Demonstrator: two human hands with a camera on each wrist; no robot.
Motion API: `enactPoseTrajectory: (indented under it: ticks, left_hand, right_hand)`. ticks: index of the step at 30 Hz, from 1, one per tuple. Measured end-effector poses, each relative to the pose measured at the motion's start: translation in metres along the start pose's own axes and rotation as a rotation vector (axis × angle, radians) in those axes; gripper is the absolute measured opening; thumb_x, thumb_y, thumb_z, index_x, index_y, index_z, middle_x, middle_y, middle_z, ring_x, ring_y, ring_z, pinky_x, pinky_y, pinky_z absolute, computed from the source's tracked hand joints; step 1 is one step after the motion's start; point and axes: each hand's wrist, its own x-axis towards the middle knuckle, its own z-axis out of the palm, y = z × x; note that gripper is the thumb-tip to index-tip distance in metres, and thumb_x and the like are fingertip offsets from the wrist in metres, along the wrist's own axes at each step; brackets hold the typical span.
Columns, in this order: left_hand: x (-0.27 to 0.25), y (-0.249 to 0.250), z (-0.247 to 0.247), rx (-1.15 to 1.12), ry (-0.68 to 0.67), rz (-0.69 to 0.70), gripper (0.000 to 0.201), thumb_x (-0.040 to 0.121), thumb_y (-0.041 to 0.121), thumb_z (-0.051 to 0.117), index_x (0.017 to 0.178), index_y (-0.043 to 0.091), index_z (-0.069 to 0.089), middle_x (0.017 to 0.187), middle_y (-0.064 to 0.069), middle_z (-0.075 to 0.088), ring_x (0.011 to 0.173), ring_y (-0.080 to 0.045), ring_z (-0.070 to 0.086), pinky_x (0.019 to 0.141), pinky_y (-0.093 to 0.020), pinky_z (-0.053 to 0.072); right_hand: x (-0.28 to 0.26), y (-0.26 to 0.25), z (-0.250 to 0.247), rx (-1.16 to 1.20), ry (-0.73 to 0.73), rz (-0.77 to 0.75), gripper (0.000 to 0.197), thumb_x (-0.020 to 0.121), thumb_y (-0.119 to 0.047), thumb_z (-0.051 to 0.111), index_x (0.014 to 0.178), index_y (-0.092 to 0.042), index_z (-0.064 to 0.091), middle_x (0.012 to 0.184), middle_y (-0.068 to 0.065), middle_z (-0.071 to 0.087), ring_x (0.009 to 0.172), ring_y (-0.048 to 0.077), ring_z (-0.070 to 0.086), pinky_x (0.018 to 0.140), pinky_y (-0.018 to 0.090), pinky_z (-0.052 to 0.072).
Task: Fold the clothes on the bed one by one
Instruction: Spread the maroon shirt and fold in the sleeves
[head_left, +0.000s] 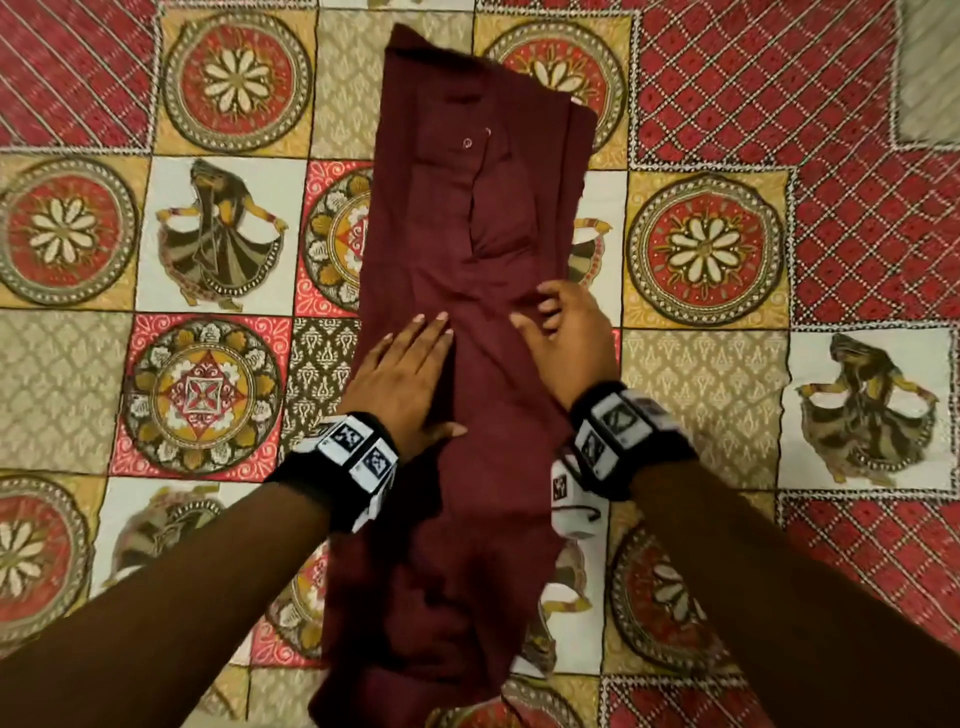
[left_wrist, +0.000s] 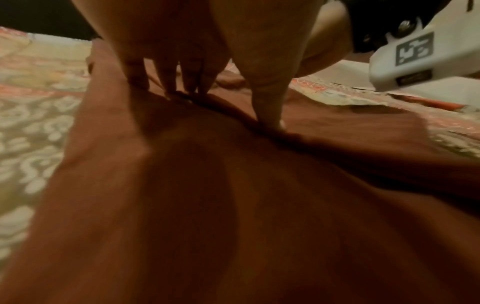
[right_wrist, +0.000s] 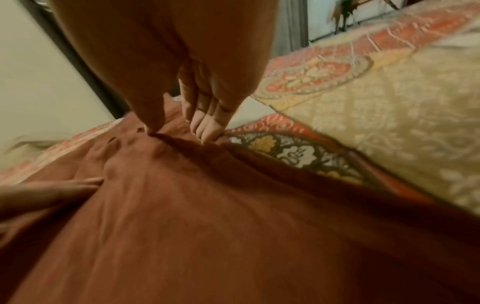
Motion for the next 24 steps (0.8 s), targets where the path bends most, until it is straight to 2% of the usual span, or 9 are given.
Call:
enactPoseTrajectory:
  ticks: [2,5,9,12,14,16,18,21,24]
  left_hand:
    - [0.008,-0.012,0.003,0.006,0.001,0.018,0.125,0.068,0.080,0.064,0.159,0.014,0.009,0.167,0.002,0.000,0.154,-0.018,0.003,0.124,-0.041,0.011]
    - [0.012,-0.018,0.006,-0.002,0.001,0.007,0.137,0.060,0.085,0.065,0.159,0.014,0.000,0.167,0.001,-0.010,0.154,-0.020,-0.006,0.125,-0.040,0.006]
    - [0.018,-0.017,0.003,0.003,-0.022,-0.002,0.147,0.055,0.089,0.064,0.158,0.014,-0.009,0.164,0.000,-0.022,0.151,-0.021,-0.019,0.125,-0.041,0.001]
    - [0.020,-0.019,-0.001,0.011,-0.068,-0.019,0.151,0.052,0.093,0.060,0.157,0.014,-0.013,0.162,0.001,-0.029,0.150,-0.022,-0.023,0.124,-0.041,0.000]
    - [0.019,-0.018,-0.003,0.005,-0.068,-0.032,0.148,0.053,0.096,0.054,0.157,0.014,-0.012,0.163,0.000,-0.027,0.151,-0.022,-0.022,0.124,-0.042,0.001]
    - [0.017,-0.014,-0.007,-0.015,0.028,-0.007,0.129,0.068,0.093,0.042,0.159,0.012,-0.002,0.165,-0.003,-0.018,0.152,-0.023,-0.016,0.125,-0.044,0.004]
    - [0.015,-0.010,-0.005,-0.067,0.150,0.108,0.095,0.089,0.072,0.036,0.159,0.012,0.013,0.167,-0.004,-0.002,0.154,-0.022,-0.004,0.124,-0.044,0.010]
    - [0.020,-0.018,0.007,-0.009,0.146,0.249,0.080,0.096,0.051,0.050,0.158,0.013,0.018,0.167,-0.002,0.008,0.154,-0.020,0.008,0.123,-0.043,0.016]
    - [0.044,-0.044,-0.004,0.090,0.028,0.192,0.116,0.078,0.084,0.046,0.158,0.017,-0.004,0.165,0.003,-0.010,0.154,-0.017,-0.001,0.123,-0.044,0.007]
  right_hand:
    - [0.020,-0.003,0.002,0.029,0.025,0.113,0.044,0.085,-0.037,0.079,0.116,-0.010,0.063,0.090,0.002,0.062,0.089,0.024,0.063,0.084,0.035,0.050]
    - [0.030,-0.003,0.004,0.010,0.024,0.113,0.036,0.083,-0.041,0.080,0.101,-0.012,0.069,0.092,0.004,0.064,0.081,0.014,0.057,0.074,0.020,0.039]
    - [0.033,-0.002,0.001,0.141,0.073,0.148,0.025,0.084,-0.041,0.080,0.085,-0.019,0.067,0.075,0.000,0.066,0.065,0.009,0.056,0.070,0.025,0.047]
    - [0.044,-0.001,-0.003,0.062,0.072,0.194,0.025,0.085,-0.041,0.078,0.085,-0.019,0.066,0.068,-0.004,0.061,0.066,0.011,0.057,0.070,0.028,0.048]
    - [0.041,-0.008,-0.008,-0.090,0.153,0.072,0.017,0.091,-0.034,0.070,0.090,-0.018,0.066,0.078,-0.003,0.058,0.076,0.017,0.057,0.077,0.036,0.050]
    - [0.020,-0.026,-0.009,-0.204,0.203,-0.263,0.012,0.095,-0.021,0.061,0.098,-0.011,0.067,0.091,0.007,0.061,0.086,0.027,0.057,0.080,0.042,0.048]
    - [-0.016,-0.034,0.005,-0.333,0.051,-0.578,0.024,0.091,-0.012,0.053,0.109,-0.006,0.069,0.101,0.014,0.067,0.092,0.034,0.060,0.083,0.045,0.049]
    - [-0.054,0.002,0.033,-0.439,-0.100,-0.540,0.046,0.093,-0.011,0.054,0.138,-0.001,0.057,0.139,0.016,0.059,0.130,0.029,0.054,0.112,0.037,0.039]
    - [-0.072,0.035,0.035,-0.624,-0.182,-0.397,0.068,0.103,-0.040,0.049,0.157,-0.004,0.029,0.166,0.011,0.023,0.155,0.024,0.019,0.126,0.040,0.017]
